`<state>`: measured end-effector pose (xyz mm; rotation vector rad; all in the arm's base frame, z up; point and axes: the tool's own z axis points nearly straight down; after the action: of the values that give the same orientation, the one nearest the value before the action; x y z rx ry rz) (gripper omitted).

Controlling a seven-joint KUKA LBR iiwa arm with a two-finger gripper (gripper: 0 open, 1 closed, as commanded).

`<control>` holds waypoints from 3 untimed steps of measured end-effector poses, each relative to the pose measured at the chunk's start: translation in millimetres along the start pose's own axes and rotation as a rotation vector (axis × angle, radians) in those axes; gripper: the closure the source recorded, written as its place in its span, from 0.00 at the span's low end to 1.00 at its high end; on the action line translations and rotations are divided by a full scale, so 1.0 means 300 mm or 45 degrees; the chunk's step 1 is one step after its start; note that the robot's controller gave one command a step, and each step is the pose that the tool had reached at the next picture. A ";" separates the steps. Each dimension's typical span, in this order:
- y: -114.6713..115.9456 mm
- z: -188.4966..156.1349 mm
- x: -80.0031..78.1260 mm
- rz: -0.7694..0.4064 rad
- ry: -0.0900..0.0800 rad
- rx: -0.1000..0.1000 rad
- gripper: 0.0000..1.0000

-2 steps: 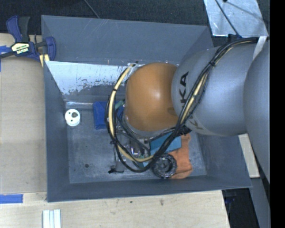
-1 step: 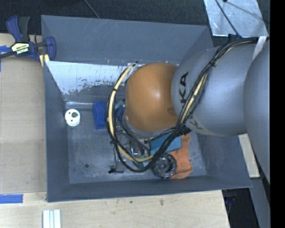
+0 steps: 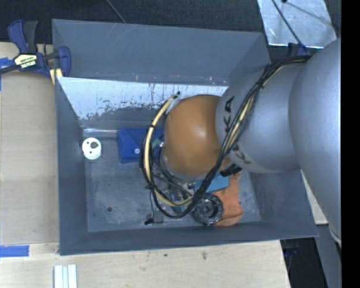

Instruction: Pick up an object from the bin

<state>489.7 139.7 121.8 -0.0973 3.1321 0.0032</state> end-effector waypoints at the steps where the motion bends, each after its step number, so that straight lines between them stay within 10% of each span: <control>1: -0.041 0.097 -0.017 -0.025 0.014 0.004 0.00; 3: -0.281 0.097 -0.066 0.262 0.013 0.009 0.00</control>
Offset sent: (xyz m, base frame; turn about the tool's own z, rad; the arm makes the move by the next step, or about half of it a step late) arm 0.0242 -0.0965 0.0067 0.0364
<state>514.9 56.9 92.6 0.2253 3.1357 -0.0076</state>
